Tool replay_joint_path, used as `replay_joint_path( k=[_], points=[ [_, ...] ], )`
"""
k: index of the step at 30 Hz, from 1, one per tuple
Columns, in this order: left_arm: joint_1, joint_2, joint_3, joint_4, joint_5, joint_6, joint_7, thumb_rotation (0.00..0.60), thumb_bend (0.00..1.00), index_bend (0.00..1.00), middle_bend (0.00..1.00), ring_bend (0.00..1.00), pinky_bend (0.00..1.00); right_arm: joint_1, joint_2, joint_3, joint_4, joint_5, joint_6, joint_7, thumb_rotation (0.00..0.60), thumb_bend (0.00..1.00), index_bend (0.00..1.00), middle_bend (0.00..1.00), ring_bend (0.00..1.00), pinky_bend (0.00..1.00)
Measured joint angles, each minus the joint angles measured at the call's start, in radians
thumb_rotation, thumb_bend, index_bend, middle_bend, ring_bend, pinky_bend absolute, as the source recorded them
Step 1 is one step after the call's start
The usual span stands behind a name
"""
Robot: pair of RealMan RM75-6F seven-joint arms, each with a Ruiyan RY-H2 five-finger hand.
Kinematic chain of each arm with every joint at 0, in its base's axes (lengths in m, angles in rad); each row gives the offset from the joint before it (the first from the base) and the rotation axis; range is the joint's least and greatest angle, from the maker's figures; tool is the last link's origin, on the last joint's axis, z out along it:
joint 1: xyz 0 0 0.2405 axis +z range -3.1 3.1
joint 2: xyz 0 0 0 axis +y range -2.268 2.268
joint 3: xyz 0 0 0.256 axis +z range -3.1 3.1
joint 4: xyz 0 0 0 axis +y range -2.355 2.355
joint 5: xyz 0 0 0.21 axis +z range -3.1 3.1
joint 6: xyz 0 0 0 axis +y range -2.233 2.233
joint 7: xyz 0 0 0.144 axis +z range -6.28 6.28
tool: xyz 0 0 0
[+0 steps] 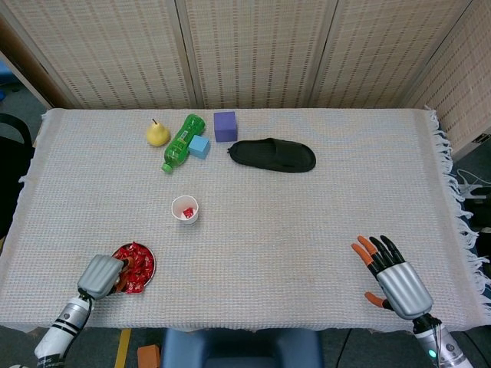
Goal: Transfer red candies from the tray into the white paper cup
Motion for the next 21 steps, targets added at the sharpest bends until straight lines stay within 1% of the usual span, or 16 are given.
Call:
replay_joint_path(
  k=[5,15,21],
  points=[
    [0.004,0.014,-0.003,-0.019,0.014,0.019,-0.006,0.600,0.53,0.59,1.00,1.00,1.00,0.002,0.000,0.001,-0.002,0.006,-0.009,-0.006,0.600,0.00,0.00,0.00,0.00,0.00],
    [0.005,0.026,-0.012,-0.035,0.016,0.024,-0.013,0.600,0.53,0.59,1.00,1.00,1.00,0.002,0.001,0.002,-0.006,0.011,-0.012,-0.008,0.600,0.00,0.00,0.00,0.00,0.00],
    [-0.013,0.062,-0.037,-0.088,0.021,0.032,-0.011,0.600,0.53,0.59,1.00,1.00,1.00,0.004,0.000,0.008,-0.004,0.023,-0.017,-0.004,0.600,0.00,0.00,0.00,0.00,0.00]
  ],
)
